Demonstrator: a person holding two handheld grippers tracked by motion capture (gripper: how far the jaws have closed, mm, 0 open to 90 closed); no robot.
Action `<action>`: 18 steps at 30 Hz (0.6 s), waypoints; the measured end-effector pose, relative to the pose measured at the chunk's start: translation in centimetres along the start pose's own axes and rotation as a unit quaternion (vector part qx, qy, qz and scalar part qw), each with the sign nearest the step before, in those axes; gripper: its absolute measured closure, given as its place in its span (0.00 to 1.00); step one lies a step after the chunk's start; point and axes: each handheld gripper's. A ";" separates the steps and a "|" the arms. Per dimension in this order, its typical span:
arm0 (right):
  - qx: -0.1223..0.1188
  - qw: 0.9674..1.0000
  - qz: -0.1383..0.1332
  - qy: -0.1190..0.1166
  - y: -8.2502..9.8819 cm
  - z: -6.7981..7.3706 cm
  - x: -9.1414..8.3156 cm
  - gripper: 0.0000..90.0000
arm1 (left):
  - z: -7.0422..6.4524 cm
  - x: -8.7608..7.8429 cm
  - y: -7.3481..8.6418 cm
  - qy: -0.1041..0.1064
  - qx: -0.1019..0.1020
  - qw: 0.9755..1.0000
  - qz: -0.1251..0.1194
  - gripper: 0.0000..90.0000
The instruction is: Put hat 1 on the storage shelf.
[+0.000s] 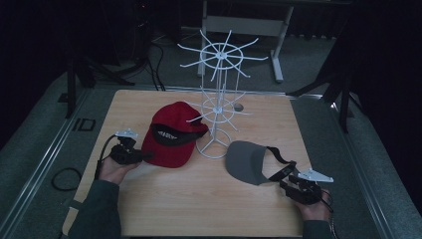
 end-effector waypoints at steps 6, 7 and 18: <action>0.000 1.000 0.000 0.000 0.0 0.0 0.0 0.57 | 0.0 -1.2 -0.5 -0.009 -0.001 1.000 -0.023 0.96; 0.000 1.000 0.000 0.000 0.0 0.0 0.0 0.57 | 0.0 -1.4 -0.5 -0.012 0.000 1.000 -0.027 0.96; 0.000 1.000 0.000 0.000 0.0 0.0 0.0 0.57 | -0.1 -3.1 -0.9 -0.029 0.001 0.998 -0.050 0.96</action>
Point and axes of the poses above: each handheld gripper's, and its own axes: x roughly forward along the jaws, y roughly out of its underside, z roughly to its left, and after that the axes turned 12 degrees about y, right-handed
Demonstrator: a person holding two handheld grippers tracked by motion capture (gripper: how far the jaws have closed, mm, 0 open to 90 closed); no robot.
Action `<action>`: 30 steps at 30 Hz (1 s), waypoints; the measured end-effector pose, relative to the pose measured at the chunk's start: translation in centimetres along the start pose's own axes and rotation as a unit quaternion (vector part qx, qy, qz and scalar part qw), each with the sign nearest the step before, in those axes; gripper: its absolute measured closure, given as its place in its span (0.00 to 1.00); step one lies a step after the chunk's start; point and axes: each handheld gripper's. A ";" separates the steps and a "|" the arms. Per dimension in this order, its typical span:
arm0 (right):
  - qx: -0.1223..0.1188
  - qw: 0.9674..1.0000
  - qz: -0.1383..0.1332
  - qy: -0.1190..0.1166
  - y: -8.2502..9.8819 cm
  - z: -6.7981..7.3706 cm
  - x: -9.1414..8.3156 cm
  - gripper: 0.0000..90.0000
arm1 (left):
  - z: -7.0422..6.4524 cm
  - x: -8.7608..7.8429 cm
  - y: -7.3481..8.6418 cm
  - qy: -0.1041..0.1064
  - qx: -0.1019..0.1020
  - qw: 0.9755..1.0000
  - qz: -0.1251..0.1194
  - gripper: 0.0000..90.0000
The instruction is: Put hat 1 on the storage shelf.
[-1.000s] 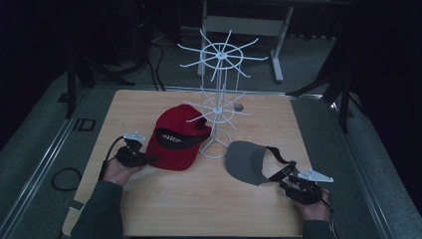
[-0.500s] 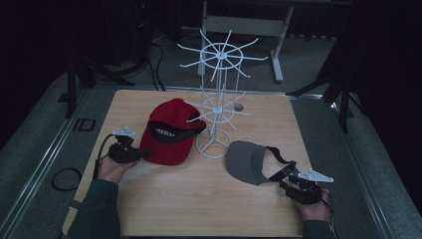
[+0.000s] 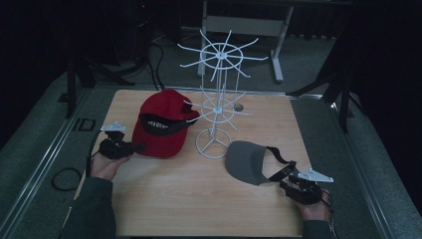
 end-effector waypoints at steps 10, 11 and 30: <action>0.002 1.000 0.000 0.001 0.0 0.0 0.0 0.57 | -0.2 -0.8 -0.8 -0.016 0.001 1.000 -0.021 0.96; 0.003 1.000 0.000 0.000 0.0 0.0 0.0 0.57 | -0.2 -0.9 -0.9 -0.017 0.002 1.000 -0.023 0.96; 0.005 1.000 0.000 -0.002 0.0 -0.1 0.0 0.57 | -0.6 -2.3 -2.5 -0.028 0.001 0.997 -0.069 0.96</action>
Point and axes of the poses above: each handheld gripper's, and its own axes: x roughly forward along the jaws, y roughly out of its underside, z roughly to its left, and after that the axes turned 12 degrees about y, right-handed
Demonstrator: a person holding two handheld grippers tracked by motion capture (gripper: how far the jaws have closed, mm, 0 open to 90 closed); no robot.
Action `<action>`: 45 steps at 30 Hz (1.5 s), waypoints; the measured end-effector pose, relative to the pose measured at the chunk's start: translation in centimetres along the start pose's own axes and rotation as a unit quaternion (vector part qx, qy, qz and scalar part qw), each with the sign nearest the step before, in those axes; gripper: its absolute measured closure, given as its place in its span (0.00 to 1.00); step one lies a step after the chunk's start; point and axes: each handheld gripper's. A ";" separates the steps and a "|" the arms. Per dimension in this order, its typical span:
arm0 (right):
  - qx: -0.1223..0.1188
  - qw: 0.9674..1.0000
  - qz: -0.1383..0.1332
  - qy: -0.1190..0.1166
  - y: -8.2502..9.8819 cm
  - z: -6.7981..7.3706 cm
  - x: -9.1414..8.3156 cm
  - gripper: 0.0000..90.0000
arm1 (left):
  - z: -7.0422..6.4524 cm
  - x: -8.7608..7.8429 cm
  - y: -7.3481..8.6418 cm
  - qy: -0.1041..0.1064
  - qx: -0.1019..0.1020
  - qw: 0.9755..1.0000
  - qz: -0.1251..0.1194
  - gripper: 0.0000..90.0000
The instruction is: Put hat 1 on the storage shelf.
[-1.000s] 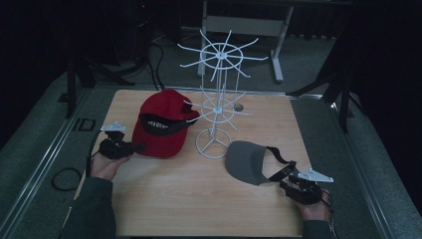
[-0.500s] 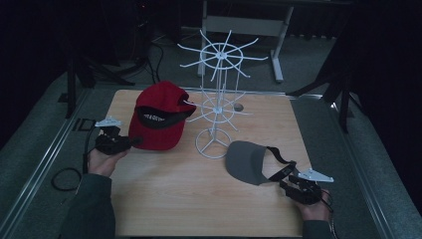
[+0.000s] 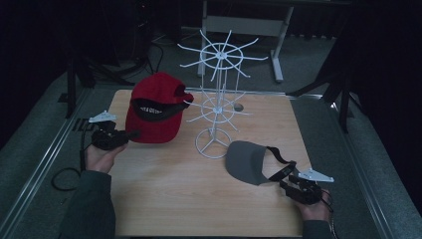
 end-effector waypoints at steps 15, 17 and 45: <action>0.000 1.000 0.000 0.000 0.0 0.0 0.0 0.57 | -0.4 -0.3 -1.5 -0.003 0.004 1.000 -0.029 0.96; 0.000 1.000 0.000 0.000 0.0 0.0 0.0 0.57 | -0.5 -0.4 -1.6 -0.003 0.004 0.999 -0.034 0.96; 0.000 1.000 0.000 0.000 0.0 0.0 0.0 0.57 | -1.8 -2.0 -3.3 -0.004 0.009 0.995 -0.101 0.96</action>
Point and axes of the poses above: each handheld gripper's, and its own axes: x roughly forward along the jaws, y roughly out of its underside, z roughly to its left, and after that the axes turned 12 degrees about y, right-handed
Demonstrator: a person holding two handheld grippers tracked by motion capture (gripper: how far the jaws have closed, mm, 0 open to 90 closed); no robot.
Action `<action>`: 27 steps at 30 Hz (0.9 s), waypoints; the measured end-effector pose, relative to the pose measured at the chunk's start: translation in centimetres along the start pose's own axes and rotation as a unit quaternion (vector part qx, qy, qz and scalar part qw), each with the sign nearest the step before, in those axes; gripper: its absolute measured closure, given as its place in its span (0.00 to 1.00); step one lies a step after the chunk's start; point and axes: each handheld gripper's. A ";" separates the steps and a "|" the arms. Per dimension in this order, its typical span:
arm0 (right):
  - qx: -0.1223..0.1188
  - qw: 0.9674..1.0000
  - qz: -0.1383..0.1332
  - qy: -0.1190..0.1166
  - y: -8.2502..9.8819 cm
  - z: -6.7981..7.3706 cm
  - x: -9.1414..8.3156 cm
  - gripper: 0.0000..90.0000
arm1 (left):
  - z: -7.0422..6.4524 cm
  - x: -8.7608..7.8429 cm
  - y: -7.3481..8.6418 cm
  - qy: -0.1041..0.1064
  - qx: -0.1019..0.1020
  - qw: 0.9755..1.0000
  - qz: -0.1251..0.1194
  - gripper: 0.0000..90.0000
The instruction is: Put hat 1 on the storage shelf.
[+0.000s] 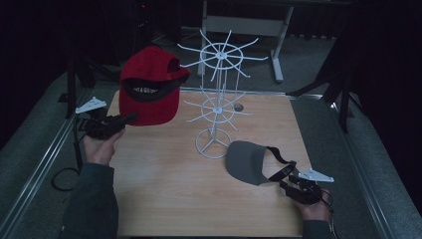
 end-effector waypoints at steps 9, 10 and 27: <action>0.000 1.000 0.000 0.000 0.0 0.0 0.0 0.57 | -0.2 -0.4 -0.4 -0.001 -0.001 1.000 -0.013 0.96; 0.000 1.000 0.000 0.000 0.0 0.0 0.0 0.57 | -0.2 -0.4 -0.4 -0.002 -0.002 1.000 -0.015 0.96; 0.002 1.000 0.000 0.001 0.0 0.1 -0.1 0.55 | -1.2 -0.9 -1.4 0.009 0.002 0.999 -0.036 0.96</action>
Point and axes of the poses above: each handheld gripper's, and its own axes: x roughly forward along the jaws, y roughly out of its underside, z roughly to its left, and after that the axes turned 12 degrees about y, right-handed
